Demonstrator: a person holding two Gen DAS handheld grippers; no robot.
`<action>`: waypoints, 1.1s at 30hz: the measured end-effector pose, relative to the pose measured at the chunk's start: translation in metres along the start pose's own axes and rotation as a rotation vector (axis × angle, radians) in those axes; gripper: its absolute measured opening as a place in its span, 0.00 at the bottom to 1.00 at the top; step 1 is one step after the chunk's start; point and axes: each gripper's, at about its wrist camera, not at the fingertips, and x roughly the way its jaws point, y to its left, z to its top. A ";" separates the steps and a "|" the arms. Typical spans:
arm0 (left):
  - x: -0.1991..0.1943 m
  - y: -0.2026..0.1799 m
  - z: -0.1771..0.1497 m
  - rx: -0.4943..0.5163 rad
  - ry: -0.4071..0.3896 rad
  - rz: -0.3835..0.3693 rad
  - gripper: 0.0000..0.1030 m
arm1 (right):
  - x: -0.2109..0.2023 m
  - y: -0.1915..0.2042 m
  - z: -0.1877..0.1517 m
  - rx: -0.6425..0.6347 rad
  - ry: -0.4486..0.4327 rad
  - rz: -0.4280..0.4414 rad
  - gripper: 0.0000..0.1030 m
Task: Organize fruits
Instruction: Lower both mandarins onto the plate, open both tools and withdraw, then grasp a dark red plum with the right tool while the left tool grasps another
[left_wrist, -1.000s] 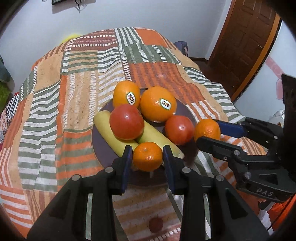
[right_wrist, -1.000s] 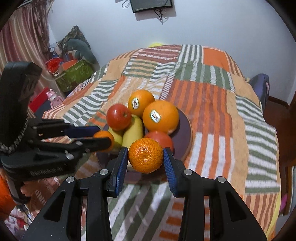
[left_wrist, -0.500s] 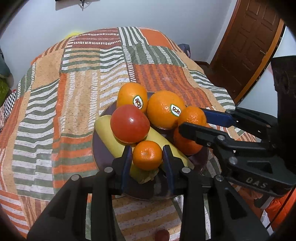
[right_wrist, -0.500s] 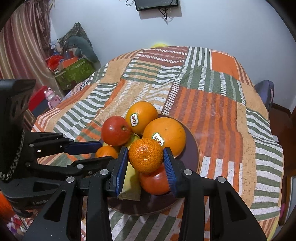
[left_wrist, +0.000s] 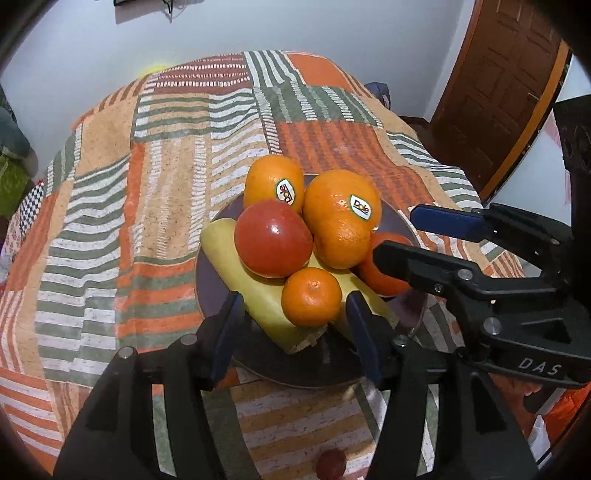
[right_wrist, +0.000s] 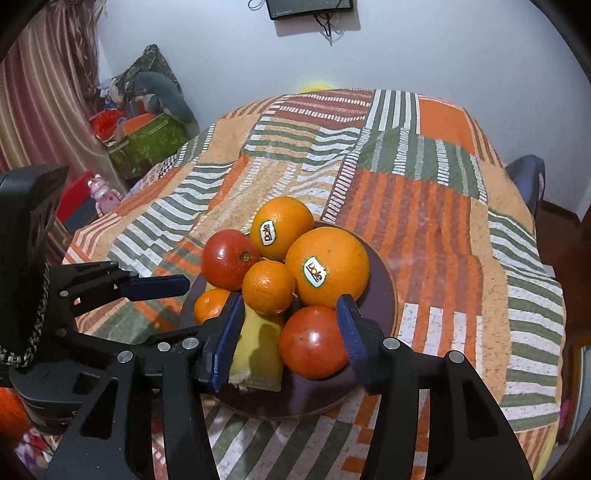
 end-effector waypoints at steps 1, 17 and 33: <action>-0.003 0.000 0.000 0.001 -0.003 0.002 0.55 | -0.003 0.001 0.000 -0.001 -0.004 -0.002 0.47; -0.088 -0.005 -0.020 -0.001 -0.090 0.046 0.55 | -0.076 0.015 -0.012 0.008 -0.094 -0.039 0.47; -0.151 -0.022 -0.073 -0.002 -0.106 0.051 0.58 | -0.128 0.027 -0.060 0.015 -0.094 -0.094 0.48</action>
